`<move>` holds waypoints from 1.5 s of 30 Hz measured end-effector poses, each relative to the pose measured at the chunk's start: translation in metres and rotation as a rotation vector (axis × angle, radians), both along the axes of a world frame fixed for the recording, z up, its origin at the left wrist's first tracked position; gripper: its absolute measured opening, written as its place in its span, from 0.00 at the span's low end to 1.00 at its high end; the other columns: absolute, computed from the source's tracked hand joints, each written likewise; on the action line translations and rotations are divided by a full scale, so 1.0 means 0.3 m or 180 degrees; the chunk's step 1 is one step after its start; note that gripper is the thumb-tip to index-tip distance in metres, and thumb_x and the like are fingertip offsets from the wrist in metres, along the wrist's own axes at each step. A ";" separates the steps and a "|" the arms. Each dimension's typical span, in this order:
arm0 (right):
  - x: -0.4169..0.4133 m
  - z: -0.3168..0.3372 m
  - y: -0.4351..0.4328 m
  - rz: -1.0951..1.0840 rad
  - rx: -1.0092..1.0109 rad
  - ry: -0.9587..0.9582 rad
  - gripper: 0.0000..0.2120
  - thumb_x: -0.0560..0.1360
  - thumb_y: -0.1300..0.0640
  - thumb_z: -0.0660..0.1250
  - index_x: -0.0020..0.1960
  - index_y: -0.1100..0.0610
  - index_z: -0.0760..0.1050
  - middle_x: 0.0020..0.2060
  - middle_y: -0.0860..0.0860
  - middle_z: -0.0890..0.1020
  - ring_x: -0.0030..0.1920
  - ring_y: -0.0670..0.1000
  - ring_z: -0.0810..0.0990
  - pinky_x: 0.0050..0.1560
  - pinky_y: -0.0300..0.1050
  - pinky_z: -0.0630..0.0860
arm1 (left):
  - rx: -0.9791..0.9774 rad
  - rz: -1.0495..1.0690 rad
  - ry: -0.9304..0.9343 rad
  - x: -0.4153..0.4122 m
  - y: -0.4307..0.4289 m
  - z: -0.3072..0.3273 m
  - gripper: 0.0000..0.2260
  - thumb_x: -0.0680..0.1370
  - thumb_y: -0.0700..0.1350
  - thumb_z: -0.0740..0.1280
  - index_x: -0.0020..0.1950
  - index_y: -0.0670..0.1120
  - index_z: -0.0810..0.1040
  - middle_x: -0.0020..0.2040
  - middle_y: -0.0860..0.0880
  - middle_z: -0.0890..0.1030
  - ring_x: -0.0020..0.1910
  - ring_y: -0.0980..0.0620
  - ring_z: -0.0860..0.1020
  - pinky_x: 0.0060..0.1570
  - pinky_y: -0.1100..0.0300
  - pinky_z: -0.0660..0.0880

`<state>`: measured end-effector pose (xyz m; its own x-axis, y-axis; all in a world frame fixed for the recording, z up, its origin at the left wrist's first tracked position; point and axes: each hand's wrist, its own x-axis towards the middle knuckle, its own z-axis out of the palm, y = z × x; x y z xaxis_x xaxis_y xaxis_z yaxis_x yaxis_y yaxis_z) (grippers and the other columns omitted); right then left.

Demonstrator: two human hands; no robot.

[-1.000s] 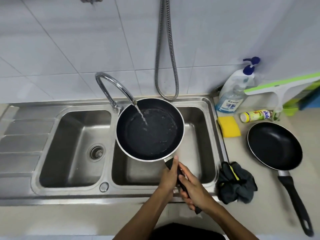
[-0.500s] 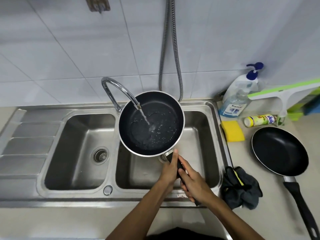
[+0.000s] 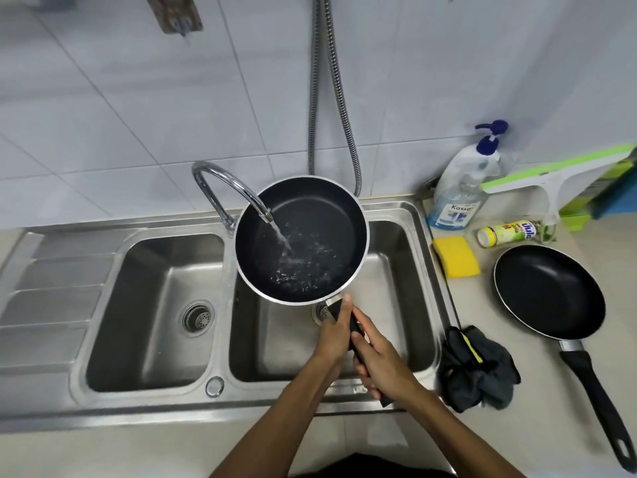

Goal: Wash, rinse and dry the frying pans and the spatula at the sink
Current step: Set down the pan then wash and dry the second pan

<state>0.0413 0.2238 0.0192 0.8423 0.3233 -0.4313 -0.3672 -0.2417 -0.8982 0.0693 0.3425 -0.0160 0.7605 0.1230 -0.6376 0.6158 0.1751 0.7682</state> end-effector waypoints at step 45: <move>-0.104 -0.046 -0.181 -0.0108 -0.0277 -0.0023 0.25 0.86 0.49 0.56 0.74 0.24 0.56 0.31 0.58 0.66 0.25 0.53 0.62 0.24 0.44 0.64 | -0.0080 -0.0658 0.0552 -0.067 -0.165 0.010 0.19 0.83 0.63 0.61 0.48 0.49 0.80 0.44 0.51 0.84 0.48 0.53 0.83 0.50 0.60 0.79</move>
